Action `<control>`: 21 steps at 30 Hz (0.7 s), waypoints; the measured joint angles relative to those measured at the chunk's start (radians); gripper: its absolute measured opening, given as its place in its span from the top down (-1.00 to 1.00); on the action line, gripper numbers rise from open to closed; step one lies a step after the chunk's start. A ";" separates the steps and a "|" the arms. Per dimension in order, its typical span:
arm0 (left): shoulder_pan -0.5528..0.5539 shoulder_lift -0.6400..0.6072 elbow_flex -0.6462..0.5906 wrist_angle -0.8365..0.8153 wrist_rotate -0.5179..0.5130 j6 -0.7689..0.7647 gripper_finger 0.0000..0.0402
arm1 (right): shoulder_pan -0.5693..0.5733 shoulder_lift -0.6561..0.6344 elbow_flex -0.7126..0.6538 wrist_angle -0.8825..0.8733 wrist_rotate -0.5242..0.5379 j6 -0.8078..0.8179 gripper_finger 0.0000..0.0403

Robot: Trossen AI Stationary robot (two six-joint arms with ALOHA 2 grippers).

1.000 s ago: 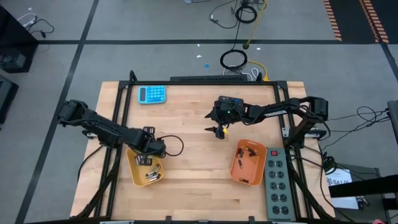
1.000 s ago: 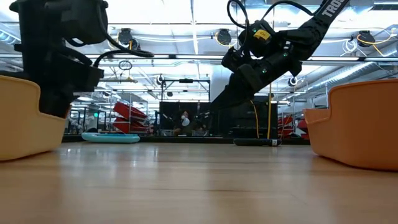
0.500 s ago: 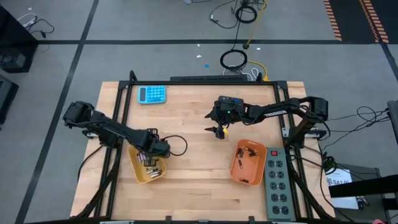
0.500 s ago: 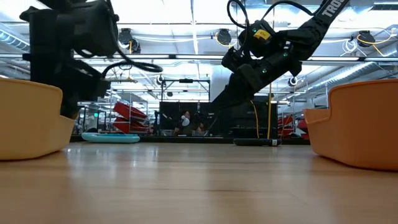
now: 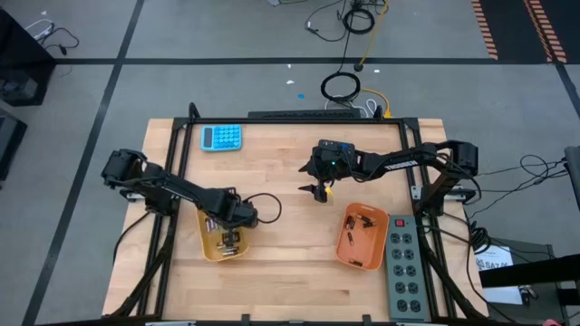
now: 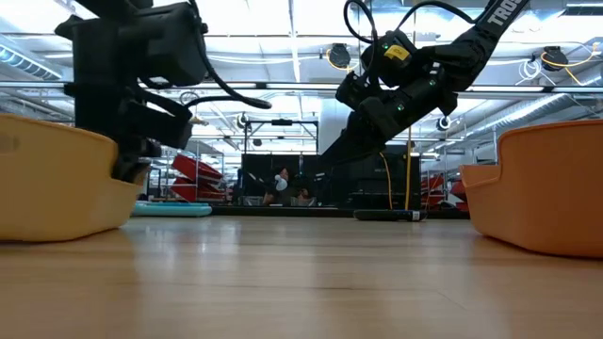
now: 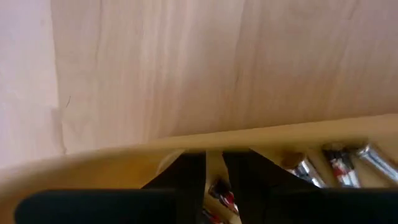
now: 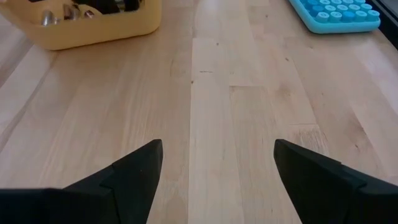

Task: Sort batteries
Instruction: Return to Home Position

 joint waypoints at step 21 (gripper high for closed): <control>0.014 0.046 0.191 -0.108 -0.073 0.175 0.63 | 0.000 0.000 0.000 -0.029 0.039 -0.006 -0.48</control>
